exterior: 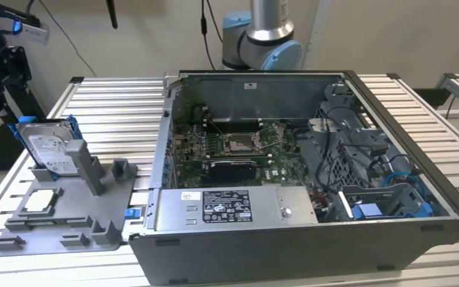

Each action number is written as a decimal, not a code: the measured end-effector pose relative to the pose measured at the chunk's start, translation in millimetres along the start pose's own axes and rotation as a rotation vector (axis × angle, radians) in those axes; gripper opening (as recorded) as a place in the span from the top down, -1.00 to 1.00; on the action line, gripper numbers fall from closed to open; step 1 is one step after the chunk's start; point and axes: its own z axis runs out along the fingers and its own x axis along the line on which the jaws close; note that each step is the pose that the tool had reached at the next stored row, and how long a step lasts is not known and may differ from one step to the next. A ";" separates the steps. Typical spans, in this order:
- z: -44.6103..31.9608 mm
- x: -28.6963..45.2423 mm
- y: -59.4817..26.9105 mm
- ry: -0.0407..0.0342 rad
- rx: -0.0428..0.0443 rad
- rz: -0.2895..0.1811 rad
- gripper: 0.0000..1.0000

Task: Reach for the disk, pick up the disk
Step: 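Pick up the disk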

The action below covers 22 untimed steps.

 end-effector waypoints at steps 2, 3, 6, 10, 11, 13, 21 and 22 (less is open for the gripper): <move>3.7 -0.8 -0.3 -0.0003 0.0001 -0.002 -1.00; 6.0 -1.3 -0.3 -0.0004 0.0003 -0.004 -1.00; 11.6 -2.5 -0.3 -0.0001 0.0013 -0.014 -1.00; 21.4 -4.8 -0.4 0.0002 0.0014 -0.028 -1.00; 23.1 -4.9 -0.5 0.0003 0.0014 -0.029 -1.00; 27.0 -4.9 -0.6 0.0002 0.0015 -0.031 -1.00; 41.5 -4.6 -0.9 0.0004 0.0015 -0.037 -1.00; 43.3 -4.6 -0.9 0.0004 0.0015 -0.038 -1.00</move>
